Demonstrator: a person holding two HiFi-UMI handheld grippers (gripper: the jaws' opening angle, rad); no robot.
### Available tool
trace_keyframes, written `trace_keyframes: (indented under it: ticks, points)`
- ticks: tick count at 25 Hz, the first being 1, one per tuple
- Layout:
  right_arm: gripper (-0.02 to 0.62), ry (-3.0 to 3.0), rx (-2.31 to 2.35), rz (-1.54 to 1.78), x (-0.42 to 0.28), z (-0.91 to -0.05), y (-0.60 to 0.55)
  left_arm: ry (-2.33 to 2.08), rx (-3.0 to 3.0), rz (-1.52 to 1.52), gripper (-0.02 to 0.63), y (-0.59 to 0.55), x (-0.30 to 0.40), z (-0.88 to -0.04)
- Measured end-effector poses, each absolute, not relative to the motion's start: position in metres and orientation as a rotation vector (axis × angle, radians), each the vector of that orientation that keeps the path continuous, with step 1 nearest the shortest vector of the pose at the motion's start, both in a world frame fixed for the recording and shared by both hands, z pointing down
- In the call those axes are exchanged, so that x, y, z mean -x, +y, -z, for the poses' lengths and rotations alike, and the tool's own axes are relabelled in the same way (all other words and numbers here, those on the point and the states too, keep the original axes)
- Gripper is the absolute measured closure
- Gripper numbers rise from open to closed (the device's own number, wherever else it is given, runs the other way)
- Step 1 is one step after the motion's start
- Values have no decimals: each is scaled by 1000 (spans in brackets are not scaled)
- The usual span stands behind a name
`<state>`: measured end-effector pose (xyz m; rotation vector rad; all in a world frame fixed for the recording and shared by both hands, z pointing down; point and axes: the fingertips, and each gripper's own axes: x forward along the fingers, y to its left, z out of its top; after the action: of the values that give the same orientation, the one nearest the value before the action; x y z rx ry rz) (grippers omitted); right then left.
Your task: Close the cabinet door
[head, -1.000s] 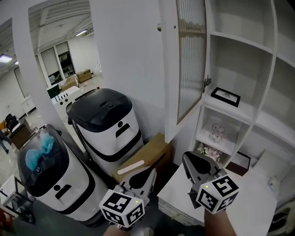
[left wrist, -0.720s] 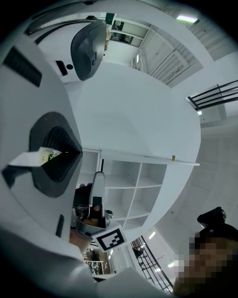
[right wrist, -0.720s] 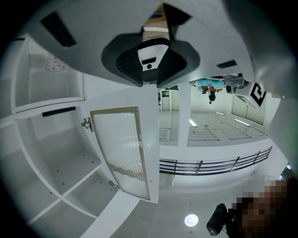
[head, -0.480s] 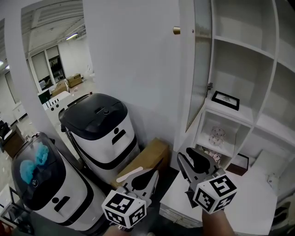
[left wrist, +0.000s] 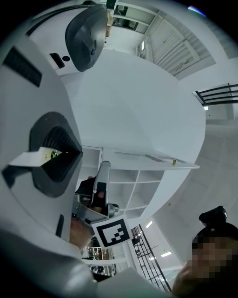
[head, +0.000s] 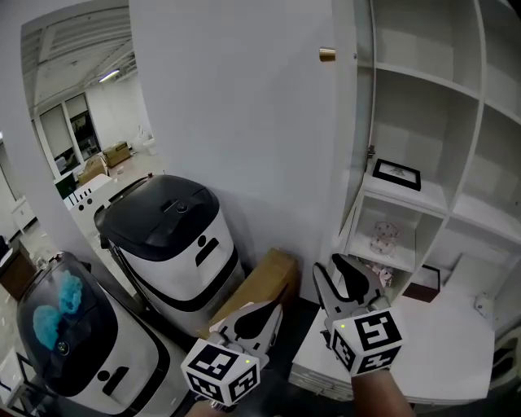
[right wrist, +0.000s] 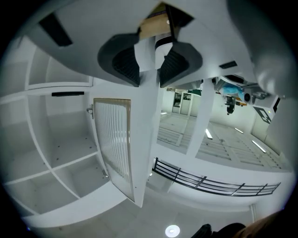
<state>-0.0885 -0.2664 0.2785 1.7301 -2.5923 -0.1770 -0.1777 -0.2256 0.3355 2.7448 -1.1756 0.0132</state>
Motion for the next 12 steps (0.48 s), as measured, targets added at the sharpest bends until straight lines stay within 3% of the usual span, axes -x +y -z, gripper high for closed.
trace_keyframes:
  ticks: [12]
  points:
    - [466,-2597,-1779,140,86,-278,-266,-1080,-2770,4,601,-238,177,-340]
